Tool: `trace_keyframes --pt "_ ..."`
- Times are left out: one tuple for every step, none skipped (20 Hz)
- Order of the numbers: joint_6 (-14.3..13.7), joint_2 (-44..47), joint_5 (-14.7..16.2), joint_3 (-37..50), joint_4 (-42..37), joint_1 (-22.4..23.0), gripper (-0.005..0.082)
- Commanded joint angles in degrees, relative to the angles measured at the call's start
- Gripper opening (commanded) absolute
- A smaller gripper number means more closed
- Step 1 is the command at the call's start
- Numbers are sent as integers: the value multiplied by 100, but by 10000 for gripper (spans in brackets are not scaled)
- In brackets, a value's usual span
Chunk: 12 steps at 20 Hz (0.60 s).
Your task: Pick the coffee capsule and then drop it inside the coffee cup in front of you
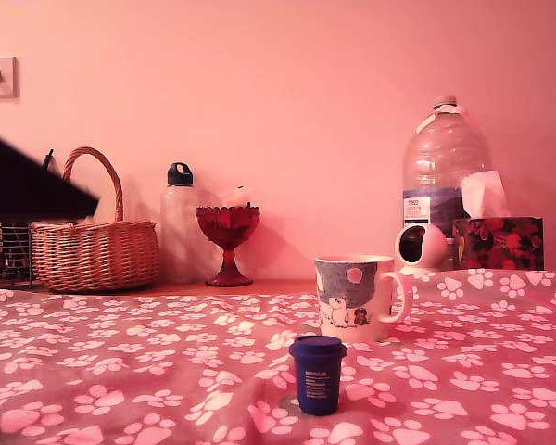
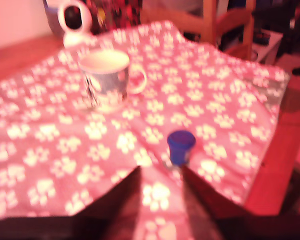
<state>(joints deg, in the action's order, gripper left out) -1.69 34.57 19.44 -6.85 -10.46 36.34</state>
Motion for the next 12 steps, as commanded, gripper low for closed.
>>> trace_keyframes --pt "-31 249 22 24 -164 7 564" --pt "-186 385 26 24 -186 7 564" --pt "-308 522 72 24 -195 7 564" --pt "-612 660 149 24 -243 7 564" --pt "-754 798 234 24 -343 7 564" --pt "-802 927 297 24 -481 7 564" --pt "-809 1058 330 24 -612 7 564" --pt "-826 1180 446 24 -793 7 564" --pt "-837 1287 509 24 -925 7 564" --pt "-837 1397 564 22 -1021 7 564" --pt "-898 1519 568 17 -1108 7 564" --pt "-970 1650 584 17 -1178 7 564"
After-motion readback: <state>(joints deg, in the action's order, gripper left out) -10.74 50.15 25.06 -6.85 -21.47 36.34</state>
